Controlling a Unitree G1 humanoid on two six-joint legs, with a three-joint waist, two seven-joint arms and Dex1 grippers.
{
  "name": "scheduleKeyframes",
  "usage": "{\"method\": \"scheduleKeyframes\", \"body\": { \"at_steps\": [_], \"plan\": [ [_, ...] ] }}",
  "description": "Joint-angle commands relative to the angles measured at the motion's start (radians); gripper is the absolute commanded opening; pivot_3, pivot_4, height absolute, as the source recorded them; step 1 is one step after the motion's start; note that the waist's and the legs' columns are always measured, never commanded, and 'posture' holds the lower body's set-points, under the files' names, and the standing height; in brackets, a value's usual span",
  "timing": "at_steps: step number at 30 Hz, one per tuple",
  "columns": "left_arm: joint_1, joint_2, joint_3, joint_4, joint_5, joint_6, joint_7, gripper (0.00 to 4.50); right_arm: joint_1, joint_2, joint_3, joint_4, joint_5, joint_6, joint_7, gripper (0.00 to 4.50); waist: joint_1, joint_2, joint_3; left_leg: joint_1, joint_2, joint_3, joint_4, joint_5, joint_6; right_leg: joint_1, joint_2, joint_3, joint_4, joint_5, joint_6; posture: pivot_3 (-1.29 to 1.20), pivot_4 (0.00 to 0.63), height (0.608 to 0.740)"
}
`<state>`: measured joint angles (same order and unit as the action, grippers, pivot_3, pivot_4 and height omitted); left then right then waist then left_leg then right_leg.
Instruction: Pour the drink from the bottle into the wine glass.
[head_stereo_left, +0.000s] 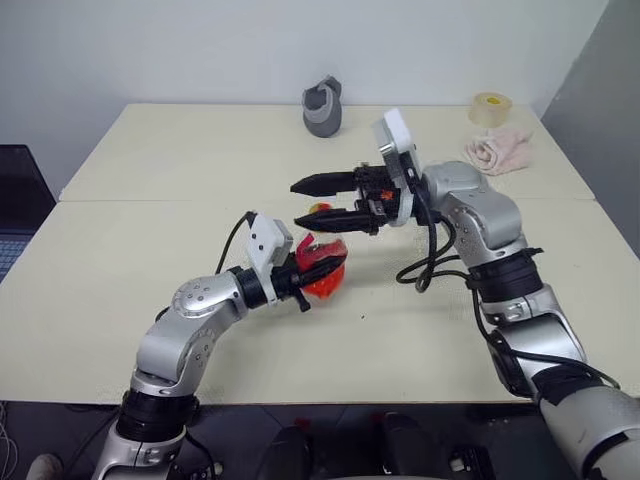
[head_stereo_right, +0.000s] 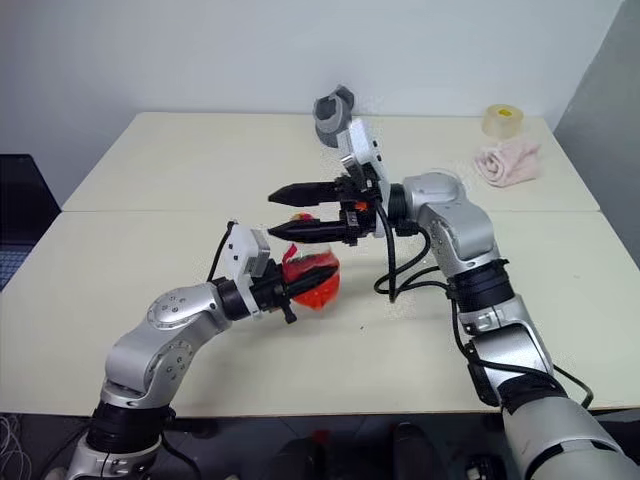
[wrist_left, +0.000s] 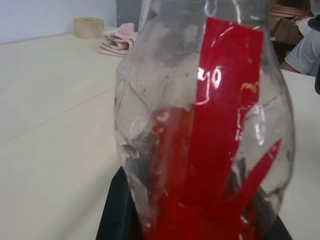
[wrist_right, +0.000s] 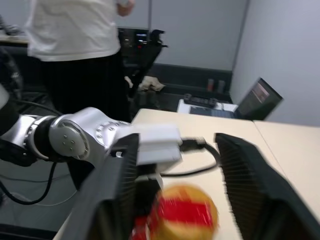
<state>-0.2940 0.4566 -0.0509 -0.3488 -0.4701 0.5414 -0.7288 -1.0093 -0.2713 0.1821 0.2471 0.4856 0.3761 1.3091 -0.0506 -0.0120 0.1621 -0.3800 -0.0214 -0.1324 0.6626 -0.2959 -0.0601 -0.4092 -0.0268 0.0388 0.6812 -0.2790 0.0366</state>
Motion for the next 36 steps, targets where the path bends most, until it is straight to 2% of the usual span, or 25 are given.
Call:
{"method": "scheduleKeyframes", "body": {
  "at_steps": [1, 2, 5, 9, 13, 18, 24, 36],
  "plan": [
    [-0.026, -0.010, 0.027, -0.009, -0.002, -0.019, 0.025, 0.90, -0.029, -0.027, -0.044, -0.008, -0.010, -0.012, -0.024, 3.98, 0.005, 0.000, 0.000, 0.000, 0.000, 0.000, 0.000, 0.000, 0.000, 0.000, -0.001, 0.000, 0.000, 0.000, 0.000, 0.00, 0.150, 0.740],
    [-0.034, -0.013, 0.028, 0.003, 0.004, -0.028, 0.031, 0.90, -0.025, -0.041, -0.052, -0.019, -0.010, -0.004, -0.033, 4.31, 0.007, 0.000, 0.000, 0.000, 0.000, 0.000, 0.000, 0.000, 0.000, 0.000, -0.001, 0.000, 0.000, 0.000, 0.000, 0.00, 0.150, 0.740],
    [-0.073, -0.033, 0.047, 0.071, 0.024, -0.058, 0.065, 0.90, 0.016, -0.094, -0.094, -0.107, -0.011, 0.051, -0.133, 4.31, 0.018, 0.000, 0.000, 0.000, 0.000, 0.000, 0.000, 0.000, 0.000, 0.000, -0.002, 0.000, 0.000, 0.000, 0.000, 0.00, 0.150, 0.740],
    [-0.116, -0.051, 0.055, 0.131, 0.041, -0.090, 0.086, 0.90, 0.080, -0.105, -0.112, -0.232, -0.037, 0.114, -0.301, 4.31, 0.019, 0.000, 0.000, -0.001, -0.001, 0.000, 0.000, 0.001, -0.003, 0.000, -0.003, 0.000, -0.001, 0.000, 0.000, 0.00, 0.150, 0.740],
    [-0.184, -0.090, 0.060, 0.236, 0.078, -0.142, 0.120, 0.90, 0.127, -0.063, -0.117, -0.323, -0.060, 0.182, -0.485, 4.31, 0.016, 0.000, 0.000, -0.001, -0.001, 0.001, 0.000, 0.002, -0.003, -0.001, -0.003, 0.001, 0.001, 0.000, 0.000, 0.00, 0.150, 0.740],
    [-0.237, -0.111, 0.053, 0.313, 0.103, -0.185, 0.114, 0.90, 0.120, 0.010, -0.109, -0.371, -0.048, 0.291, -0.619, 4.31, 0.015, 0.000, 0.000, -0.001, -0.001, 0.001, 0.000, 0.002, -0.003, -0.001, -0.003, 0.001, 0.000, 0.000, 0.000, 0.00, 0.150, 0.740],
    [-0.250, -0.120, 0.045, 0.336, 0.116, -0.205, 0.098, 0.90, 0.107, 0.094, -0.094, -0.375, -0.026, 0.346, -0.673, 4.31, 0.016, 0.000, 0.000, -0.001, -0.001, 0.001, 0.000, 0.002, -0.003, -0.002, -0.003, 0.000, 0.000, 0.000, 0.000, 0.00, 0.150, 0.740],
    [-0.206, -0.115, 0.046, 0.270, 0.111, -0.183, 0.097, 0.90, 0.073, 0.149, -0.087, -0.274, -0.070, 0.288, -0.729, 4.31, 0.008, 0.000, 0.000, -0.001, -0.001, 0.001, 0.000, 0.002, -0.003, -0.002, -0.001, 0.000, 0.001, 0.000, 0.000, 0.00, 0.150, 0.740]
  ]
}}
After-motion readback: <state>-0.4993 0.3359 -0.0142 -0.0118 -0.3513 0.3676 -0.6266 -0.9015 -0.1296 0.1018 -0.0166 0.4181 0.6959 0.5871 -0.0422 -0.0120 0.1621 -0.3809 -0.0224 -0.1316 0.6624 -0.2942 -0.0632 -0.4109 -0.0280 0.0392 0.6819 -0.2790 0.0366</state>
